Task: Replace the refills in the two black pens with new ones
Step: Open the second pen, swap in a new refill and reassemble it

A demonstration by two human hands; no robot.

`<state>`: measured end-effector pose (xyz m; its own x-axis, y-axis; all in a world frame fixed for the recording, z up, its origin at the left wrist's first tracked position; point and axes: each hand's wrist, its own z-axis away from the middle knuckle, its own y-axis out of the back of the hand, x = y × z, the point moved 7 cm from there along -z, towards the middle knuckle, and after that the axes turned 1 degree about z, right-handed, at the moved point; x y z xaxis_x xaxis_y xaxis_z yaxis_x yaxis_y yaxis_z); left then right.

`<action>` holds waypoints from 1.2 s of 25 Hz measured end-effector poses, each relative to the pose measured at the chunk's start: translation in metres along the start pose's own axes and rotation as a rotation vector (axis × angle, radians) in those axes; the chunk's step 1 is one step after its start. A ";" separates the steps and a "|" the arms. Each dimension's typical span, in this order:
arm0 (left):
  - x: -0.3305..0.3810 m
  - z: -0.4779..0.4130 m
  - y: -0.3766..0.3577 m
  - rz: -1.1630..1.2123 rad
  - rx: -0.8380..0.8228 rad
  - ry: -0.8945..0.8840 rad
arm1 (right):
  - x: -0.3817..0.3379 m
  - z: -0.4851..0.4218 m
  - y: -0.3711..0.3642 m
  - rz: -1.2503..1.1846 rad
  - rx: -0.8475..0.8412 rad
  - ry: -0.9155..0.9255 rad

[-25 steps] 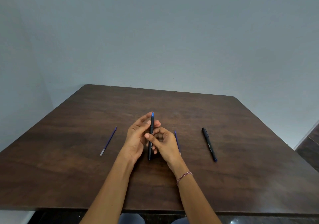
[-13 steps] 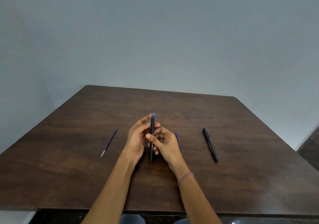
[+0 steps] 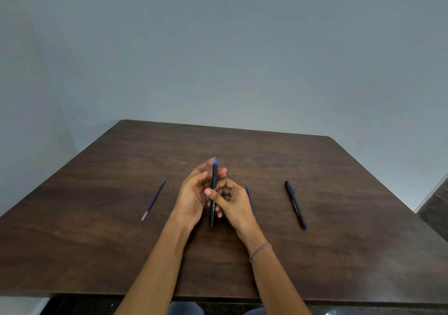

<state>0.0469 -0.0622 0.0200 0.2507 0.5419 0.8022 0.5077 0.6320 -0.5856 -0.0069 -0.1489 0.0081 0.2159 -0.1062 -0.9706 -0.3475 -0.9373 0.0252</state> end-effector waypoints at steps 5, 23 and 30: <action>0.000 0.000 -0.001 -0.016 0.021 0.009 | -0.001 0.001 0.000 0.004 0.005 -0.001; 0.002 -0.001 0.000 -0.026 0.032 -0.025 | -0.002 0.002 0.001 0.006 0.008 -0.024; 0.000 -0.002 0.001 0.036 0.021 -0.024 | -0.003 0.003 0.000 0.016 0.003 -0.023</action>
<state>0.0496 -0.0628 0.0192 0.2485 0.5778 0.7774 0.4810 0.6230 -0.6168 -0.0098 -0.1475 0.0098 0.1899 -0.1132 -0.9753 -0.3534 -0.9346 0.0396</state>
